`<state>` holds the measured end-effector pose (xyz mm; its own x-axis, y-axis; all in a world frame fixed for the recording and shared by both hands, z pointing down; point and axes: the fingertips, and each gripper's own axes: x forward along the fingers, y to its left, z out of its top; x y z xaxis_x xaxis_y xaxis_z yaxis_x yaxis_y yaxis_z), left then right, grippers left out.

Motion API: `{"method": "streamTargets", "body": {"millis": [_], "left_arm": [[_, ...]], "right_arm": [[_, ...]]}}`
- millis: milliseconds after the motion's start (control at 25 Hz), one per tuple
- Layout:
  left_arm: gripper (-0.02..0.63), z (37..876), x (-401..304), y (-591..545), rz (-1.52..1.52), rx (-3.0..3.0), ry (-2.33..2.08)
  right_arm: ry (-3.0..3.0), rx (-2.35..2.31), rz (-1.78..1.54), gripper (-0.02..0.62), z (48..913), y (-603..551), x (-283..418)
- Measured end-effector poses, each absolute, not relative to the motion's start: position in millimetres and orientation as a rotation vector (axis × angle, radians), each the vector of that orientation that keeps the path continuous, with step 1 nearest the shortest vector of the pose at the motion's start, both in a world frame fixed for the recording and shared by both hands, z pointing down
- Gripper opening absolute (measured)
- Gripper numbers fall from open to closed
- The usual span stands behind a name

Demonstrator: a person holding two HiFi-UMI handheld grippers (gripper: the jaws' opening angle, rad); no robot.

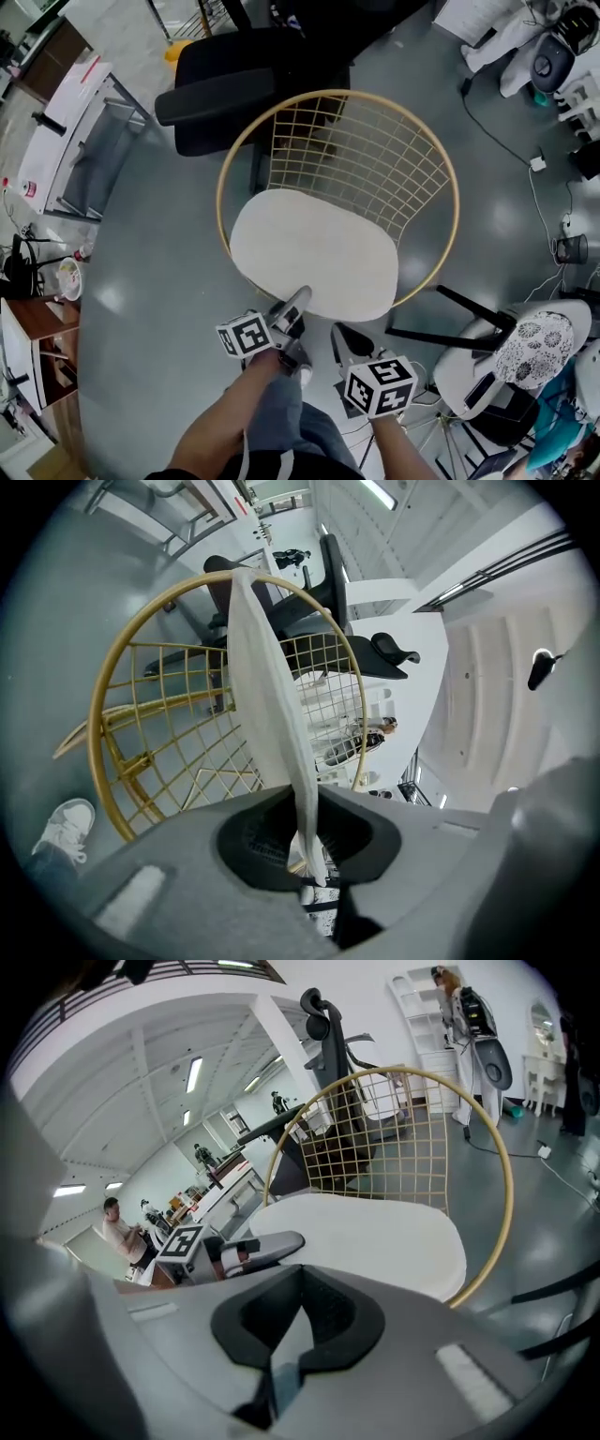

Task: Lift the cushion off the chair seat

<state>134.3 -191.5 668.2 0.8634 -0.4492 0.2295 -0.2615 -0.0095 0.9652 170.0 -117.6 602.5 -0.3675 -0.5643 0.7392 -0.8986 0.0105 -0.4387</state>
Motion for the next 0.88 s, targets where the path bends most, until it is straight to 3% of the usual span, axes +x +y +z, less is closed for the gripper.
{"method": "streamTargets", "body": {"millis": [880], "left_arm": [[0.04, 550, 144, -183, -0.165, 1.759, -0.556]], "right_arm": [[-2.108, 1.792, 1.172, -0.003, 508, -96, 184]]}}
